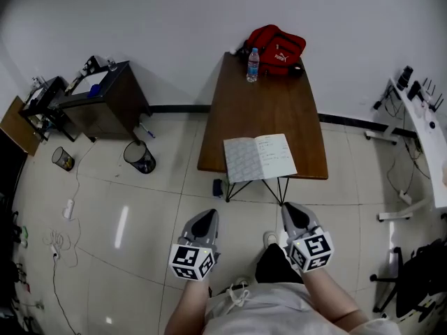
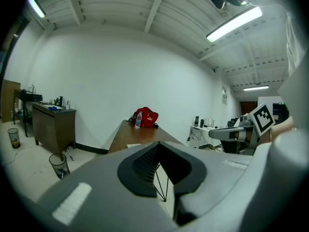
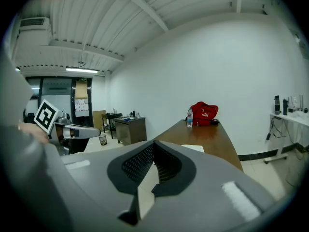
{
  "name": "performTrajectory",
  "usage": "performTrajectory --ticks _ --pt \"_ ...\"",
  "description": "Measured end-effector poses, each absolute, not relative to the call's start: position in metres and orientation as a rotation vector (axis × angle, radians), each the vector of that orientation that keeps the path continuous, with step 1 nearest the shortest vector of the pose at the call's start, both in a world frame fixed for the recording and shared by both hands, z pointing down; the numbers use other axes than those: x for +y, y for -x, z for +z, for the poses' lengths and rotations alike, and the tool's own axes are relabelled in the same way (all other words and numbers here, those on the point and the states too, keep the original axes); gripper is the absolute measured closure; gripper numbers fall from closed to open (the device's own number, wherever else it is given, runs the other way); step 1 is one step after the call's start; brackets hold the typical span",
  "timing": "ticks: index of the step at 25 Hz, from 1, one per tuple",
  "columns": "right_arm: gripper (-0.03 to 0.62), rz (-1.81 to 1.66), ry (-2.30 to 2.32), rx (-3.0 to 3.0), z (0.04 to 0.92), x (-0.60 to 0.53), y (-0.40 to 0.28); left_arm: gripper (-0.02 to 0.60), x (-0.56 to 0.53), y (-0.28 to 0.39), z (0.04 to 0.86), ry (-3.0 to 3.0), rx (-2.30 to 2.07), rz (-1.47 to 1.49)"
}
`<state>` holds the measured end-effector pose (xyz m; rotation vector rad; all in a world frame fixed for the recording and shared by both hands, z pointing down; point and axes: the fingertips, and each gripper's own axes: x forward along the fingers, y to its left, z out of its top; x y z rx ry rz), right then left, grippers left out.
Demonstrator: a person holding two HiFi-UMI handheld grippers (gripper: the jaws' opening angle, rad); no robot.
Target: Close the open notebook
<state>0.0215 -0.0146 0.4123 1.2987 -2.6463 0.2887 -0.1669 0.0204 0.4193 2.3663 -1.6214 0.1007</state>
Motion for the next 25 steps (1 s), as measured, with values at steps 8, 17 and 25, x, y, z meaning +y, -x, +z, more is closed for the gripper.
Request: performTrajectory --ticks 8,17,25 --pt "0.591 0.383 -1.160 -2.594 0.451 -0.115 -0.024 0.575 -0.066 0.162 0.468 -2.225 -1.605 0.181" --pt "0.591 0.457 -1.034 -2.527 0.508 -0.183 -0.019 0.471 -0.119 0.160 0.589 -1.943 -1.396 0.224" --pt "0.591 0.501 -0.938 -2.468 0.550 -0.205 -0.023 0.434 -0.162 0.166 0.624 -1.829 -1.342 0.127"
